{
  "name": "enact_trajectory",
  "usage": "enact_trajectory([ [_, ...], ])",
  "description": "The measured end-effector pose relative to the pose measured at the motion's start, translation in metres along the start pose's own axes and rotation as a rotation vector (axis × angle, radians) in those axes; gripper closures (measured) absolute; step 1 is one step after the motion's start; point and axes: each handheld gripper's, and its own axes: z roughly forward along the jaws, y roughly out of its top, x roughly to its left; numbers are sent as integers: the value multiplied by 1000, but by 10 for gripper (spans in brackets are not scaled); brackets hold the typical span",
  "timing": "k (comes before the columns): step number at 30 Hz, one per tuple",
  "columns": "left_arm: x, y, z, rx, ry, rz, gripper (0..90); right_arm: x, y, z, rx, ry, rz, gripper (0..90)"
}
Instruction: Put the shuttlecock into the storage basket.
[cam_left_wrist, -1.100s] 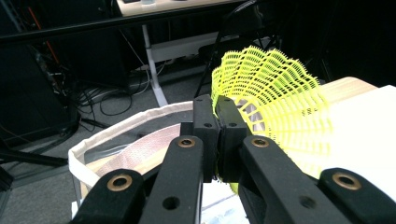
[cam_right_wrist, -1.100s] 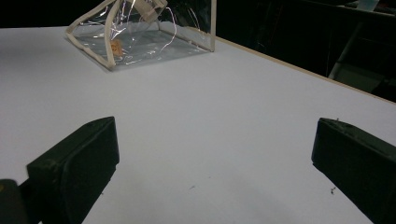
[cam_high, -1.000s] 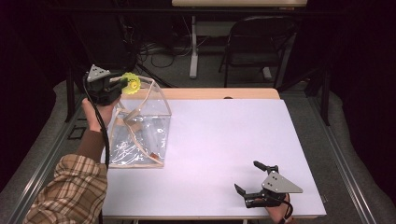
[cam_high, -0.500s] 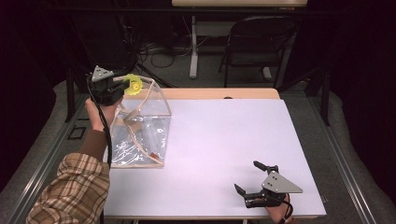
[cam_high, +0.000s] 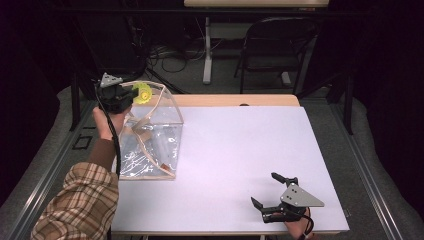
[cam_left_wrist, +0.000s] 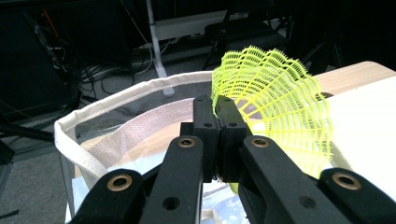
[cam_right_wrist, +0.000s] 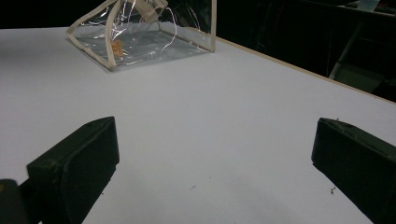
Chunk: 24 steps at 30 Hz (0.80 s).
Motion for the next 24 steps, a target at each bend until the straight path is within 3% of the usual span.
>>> enact_trajectory([
  [24, 9, -6, 12, 57, 18, -26, 893, 0, 0, 0, -6, 2, -2, 3],
])
